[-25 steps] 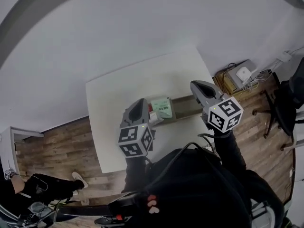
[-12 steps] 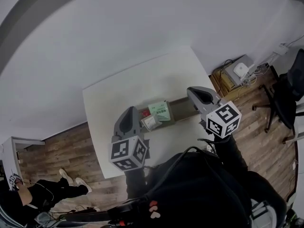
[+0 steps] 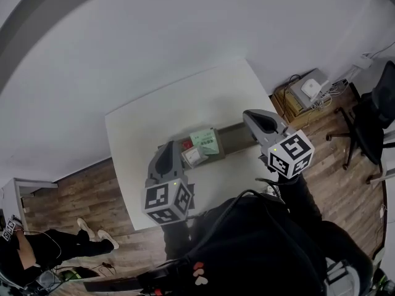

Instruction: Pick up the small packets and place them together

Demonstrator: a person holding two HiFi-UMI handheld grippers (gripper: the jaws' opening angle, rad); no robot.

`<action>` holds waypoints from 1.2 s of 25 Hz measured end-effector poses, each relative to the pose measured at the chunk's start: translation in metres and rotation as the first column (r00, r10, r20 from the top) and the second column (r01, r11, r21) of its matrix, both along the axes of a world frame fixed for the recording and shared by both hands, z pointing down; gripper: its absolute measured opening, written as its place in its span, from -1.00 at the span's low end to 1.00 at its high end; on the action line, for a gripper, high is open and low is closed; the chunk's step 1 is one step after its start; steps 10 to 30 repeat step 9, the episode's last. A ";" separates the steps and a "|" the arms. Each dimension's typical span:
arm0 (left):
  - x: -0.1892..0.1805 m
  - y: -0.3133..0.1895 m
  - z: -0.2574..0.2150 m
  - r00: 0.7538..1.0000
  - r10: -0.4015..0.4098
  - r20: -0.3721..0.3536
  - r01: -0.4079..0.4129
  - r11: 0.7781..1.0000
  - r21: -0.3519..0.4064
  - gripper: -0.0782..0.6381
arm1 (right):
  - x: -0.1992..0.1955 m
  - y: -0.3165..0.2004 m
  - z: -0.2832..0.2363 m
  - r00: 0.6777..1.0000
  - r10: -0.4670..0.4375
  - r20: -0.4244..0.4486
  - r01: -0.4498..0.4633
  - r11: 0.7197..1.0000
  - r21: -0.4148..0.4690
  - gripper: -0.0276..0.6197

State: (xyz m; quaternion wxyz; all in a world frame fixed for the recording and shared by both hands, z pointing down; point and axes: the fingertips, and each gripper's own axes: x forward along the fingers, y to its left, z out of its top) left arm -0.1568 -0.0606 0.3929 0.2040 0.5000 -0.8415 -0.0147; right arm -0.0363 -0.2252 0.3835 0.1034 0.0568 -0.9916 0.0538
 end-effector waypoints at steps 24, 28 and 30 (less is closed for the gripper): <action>0.000 0.009 -0.001 1.000 -0.012 0.005 0.012 1.000 -0.004 -0.79 | 0.006 0.001 -0.008 1.000 0.011 0.006 -0.011 0.999 0.030 -0.91; 0.000 0.009 -0.001 1.000 -0.012 0.005 0.012 1.000 -0.004 -0.79 | 0.006 0.001 -0.008 1.000 0.011 0.006 -0.011 0.999 0.030 -0.91; 0.000 0.009 -0.001 1.000 -0.012 0.005 0.012 1.000 -0.004 -0.79 | 0.006 0.001 -0.008 1.000 0.011 0.006 -0.011 0.999 0.030 -0.91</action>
